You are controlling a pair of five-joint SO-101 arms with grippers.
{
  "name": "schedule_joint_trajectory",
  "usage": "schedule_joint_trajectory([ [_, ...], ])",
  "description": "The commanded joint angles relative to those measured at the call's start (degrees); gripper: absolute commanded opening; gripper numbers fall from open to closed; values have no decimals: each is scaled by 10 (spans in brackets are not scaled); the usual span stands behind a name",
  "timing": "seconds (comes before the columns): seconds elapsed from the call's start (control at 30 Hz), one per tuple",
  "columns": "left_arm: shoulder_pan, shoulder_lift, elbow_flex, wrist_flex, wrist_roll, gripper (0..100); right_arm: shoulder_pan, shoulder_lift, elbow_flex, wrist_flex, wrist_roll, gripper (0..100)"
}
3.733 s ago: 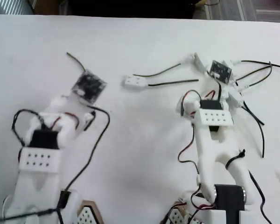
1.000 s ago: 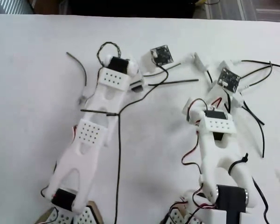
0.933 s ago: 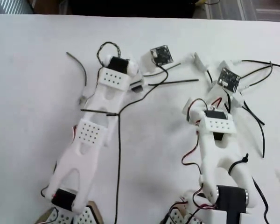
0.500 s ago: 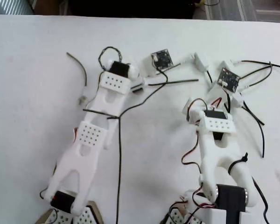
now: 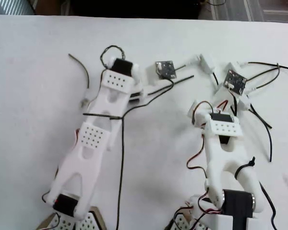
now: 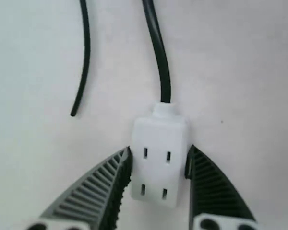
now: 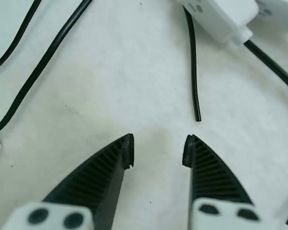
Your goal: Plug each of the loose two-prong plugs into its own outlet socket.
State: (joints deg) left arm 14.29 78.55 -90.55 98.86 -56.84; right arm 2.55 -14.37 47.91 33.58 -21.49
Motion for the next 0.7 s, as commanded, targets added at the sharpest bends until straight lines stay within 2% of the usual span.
schedule_joint_trajectory([
  [0.0,0,-40,3,36,26,190,6,-20,-4,-10,4,166],
  [0.17,1,-61,4,38,77,267,6,-20,-4,-10,4,166],
  [0.3,4,-73,6,39,113,257,6,-22,-4,-10,4,166],
  [0.47,2,-122,113,38,109,259,6,-22,-4,-10,4,166],
  [0.57,0,-147,177,34,71,256,6,-22,-4,-10,4,166],
  [0.67,-6,-148,192,27,74,255,6,-22,-4,-10,4,166],
])
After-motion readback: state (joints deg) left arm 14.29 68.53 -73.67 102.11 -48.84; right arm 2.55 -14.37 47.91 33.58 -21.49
